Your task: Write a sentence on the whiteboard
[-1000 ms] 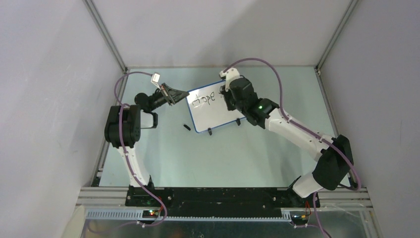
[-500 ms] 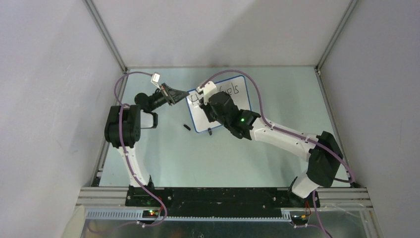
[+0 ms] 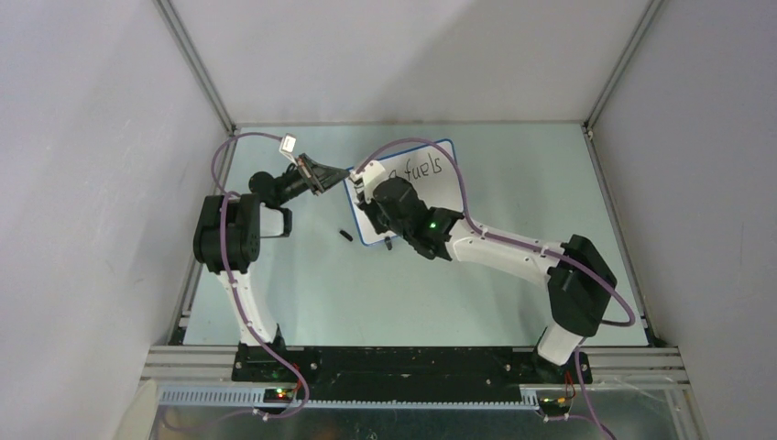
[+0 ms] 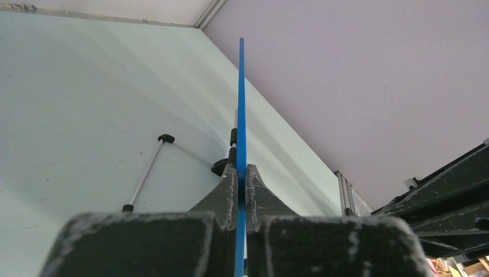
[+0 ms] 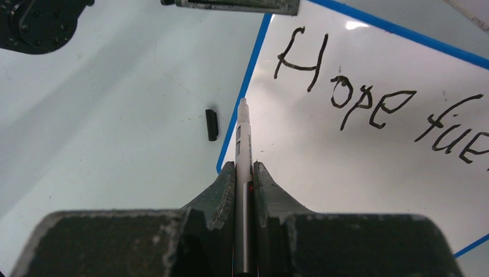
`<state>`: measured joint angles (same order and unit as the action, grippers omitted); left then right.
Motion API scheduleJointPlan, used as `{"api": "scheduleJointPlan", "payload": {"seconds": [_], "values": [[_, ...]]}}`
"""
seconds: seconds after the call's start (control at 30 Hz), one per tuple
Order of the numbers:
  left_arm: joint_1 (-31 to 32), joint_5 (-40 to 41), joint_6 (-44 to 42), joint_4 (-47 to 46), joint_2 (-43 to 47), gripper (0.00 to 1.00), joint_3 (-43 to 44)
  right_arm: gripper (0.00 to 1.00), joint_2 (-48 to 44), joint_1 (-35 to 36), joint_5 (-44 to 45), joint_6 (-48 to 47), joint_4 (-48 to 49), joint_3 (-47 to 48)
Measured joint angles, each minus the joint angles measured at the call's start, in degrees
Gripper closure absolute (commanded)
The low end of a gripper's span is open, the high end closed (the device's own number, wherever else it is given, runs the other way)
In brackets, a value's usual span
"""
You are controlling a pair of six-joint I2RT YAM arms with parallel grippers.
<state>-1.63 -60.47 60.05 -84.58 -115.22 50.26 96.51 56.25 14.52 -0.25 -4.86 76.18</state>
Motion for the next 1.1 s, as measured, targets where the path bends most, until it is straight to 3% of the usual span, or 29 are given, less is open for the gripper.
{"api": "scheduleJointPlan", "payload": {"seconds": [0.83, 1.1], "values": [[0.0, 0.0, 0.0, 0.0, 0.0, 1.0, 0.0, 1.0, 4.1, 0.0, 0.0, 0.7, -3.8, 0.1], [0.0, 0.0, 0.0, 0.0, 0.0, 1.0, 0.0, 1.0, 5.8, -0.2, 0.1, 0.7, -5.4, 4.2]]}}
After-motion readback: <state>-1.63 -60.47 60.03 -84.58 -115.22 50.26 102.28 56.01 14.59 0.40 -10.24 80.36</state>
